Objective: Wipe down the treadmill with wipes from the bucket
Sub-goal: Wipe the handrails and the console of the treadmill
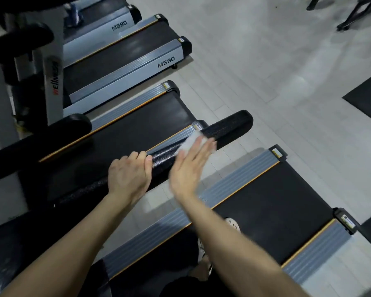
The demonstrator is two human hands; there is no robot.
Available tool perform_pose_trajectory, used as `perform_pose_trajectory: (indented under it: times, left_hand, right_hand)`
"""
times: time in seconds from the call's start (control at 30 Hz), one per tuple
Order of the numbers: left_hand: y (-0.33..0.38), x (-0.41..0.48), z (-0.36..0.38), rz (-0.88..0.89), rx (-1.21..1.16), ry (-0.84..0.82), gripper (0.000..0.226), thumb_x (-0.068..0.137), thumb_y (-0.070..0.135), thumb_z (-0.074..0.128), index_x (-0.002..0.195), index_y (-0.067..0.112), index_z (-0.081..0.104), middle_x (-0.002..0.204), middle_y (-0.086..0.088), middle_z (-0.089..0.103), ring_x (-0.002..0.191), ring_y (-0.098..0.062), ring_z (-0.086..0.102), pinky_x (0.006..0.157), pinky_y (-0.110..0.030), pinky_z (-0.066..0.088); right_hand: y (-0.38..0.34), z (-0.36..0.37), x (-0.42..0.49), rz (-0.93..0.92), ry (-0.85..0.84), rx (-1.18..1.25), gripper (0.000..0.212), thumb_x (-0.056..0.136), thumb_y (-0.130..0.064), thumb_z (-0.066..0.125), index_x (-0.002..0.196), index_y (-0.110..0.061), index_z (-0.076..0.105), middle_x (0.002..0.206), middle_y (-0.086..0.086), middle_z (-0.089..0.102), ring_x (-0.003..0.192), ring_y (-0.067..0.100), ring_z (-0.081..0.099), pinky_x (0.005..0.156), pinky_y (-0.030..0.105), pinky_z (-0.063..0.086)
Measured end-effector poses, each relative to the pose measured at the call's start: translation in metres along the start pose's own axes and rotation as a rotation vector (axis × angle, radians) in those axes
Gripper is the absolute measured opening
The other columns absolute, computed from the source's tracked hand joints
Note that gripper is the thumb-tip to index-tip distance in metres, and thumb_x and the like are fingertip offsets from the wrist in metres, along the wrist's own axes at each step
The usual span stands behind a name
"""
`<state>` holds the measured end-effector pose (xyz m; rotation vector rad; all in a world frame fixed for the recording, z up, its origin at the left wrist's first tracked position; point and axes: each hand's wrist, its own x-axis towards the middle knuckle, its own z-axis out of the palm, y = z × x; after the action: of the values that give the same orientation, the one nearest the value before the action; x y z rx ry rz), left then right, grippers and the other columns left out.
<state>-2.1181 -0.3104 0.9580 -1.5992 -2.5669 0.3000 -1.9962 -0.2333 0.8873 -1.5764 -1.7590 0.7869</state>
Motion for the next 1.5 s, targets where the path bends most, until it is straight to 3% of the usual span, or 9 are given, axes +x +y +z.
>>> perform_pose_trajectory:
  times: [0.17,0.4,0.7,0.87,1.0,1.13,1.23,1.4,1.5]
  left_hand:
    - [-0.013,0.007,0.001,0.068,-0.026,-0.063,0.038,0.112,0.049,0.025,0.093,0.029,0.051,0.092,0.004,0.063,0.08,-0.029,0.068,0.061,-0.038,0.04]
    - [-0.017,0.017,-0.004,0.129,-0.038,-0.07,0.042,0.109,0.052,0.028,0.082,0.025,0.044,0.074,0.005,0.055,0.068,-0.026,0.062,0.057,-0.035,0.036]
    - [0.031,0.088,-0.004,0.321,-0.331,-0.394,0.037,0.11,0.054,0.022,0.086,0.036,0.044,0.09,0.007,0.06,0.097,-0.031,0.064,0.08,-0.044,0.043]
    - [0.044,0.083,-0.003,0.314,-0.333,-0.34,0.041,0.113,0.056,0.019,0.13,0.033,0.049,0.124,-0.006,0.07,0.115,-0.036,0.065,0.096,-0.048,0.047]
    - [0.046,0.074,0.0,0.304,-0.281,-0.232,0.04,0.113,0.055,0.017,0.124,0.034,0.049,0.115,0.002,0.071,0.105,-0.035,0.068,0.089,-0.048,0.049]
    - [0.046,0.073,-0.003,0.291,-0.303,-0.255,0.042,0.112,0.055,0.013,0.117,0.034,0.049,0.103,0.004,0.07,0.093,-0.032,0.068,0.085,-0.048,0.052]
    - [0.05,0.073,-0.008,0.267,-0.3,-0.307,0.043,0.112,0.054,0.013,0.121,0.033,0.049,0.112,0.001,0.071,0.099,-0.035,0.068,0.089,-0.049,0.052]
    - [0.044,0.052,-0.013,0.184,-0.277,-0.255,0.048,0.111,0.06,0.022,0.138,0.033,0.051,0.124,0.003,0.07,0.113,-0.03,0.069,0.09,-0.045,0.055]
    - [0.019,0.02,-0.015,0.119,-0.153,-0.128,0.054,0.109,0.059,0.032,0.139,0.026,0.062,0.114,0.002,0.073,0.102,-0.028,0.072,0.08,-0.041,0.055]
  right_hand:
    - [0.011,0.005,-0.029,-0.304,-0.139,-0.065,0.067,0.113,-0.041,0.029,0.17,-0.013,0.009,0.177,0.016,-0.009,0.164,0.032,-0.01,0.132,0.055,0.008]
    - [0.036,-0.008,0.087,0.369,0.117,0.276,0.072,0.113,-0.054,0.024,0.17,-0.023,-0.008,0.176,0.012,-0.017,0.163,0.021,-0.015,0.133,0.046,-0.001]
    - [-0.019,0.02,-0.018,0.355,-0.127,0.457,0.078,0.113,-0.053,0.026,0.167,-0.02,-0.021,0.171,0.006,-0.034,0.156,0.007,-0.033,0.119,0.014,-0.022]
    - [0.053,-0.022,0.114,0.503,0.012,0.522,0.075,0.11,-0.058,0.019,0.168,-0.025,-0.015,0.175,0.003,-0.026,0.161,0.013,-0.02,0.133,0.044,-0.006]
    - [0.073,-0.035,0.146,0.386,0.043,0.346,0.066,0.114,-0.048,0.023,0.17,-0.029,-0.007,0.175,0.004,-0.025,0.162,0.017,-0.02,0.133,0.044,-0.005]
    - [0.064,-0.033,0.102,-0.308,-0.074,-0.139,0.05,0.116,-0.036,0.031,0.161,-0.019,0.043,0.176,0.012,0.018,0.165,0.026,-0.001,0.134,0.05,0.003]
    - [0.085,-0.056,0.127,-0.699,-0.263,-0.306,0.046,0.115,-0.037,0.033,0.148,-0.018,0.058,0.161,0.006,0.049,0.159,0.025,0.027,0.131,0.05,0.015]
    - [0.11,-0.092,0.226,-0.452,-0.427,-0.577,0.061,0.108,-0.045,0.018,0.128,-0.02,0.07,0.134,0.008,0.064,0.142,0.026,0.045,0.131,0.048,0.009]
    - [0.084,-0.089,0.235,-0.46,-0.531,-0.731,0.065,0.103,-0.041,0.013,0.112,-0.018,0.074,0.117,0.013,0.074,0.118,0.032,0.063,0.127,0.05,0.021]
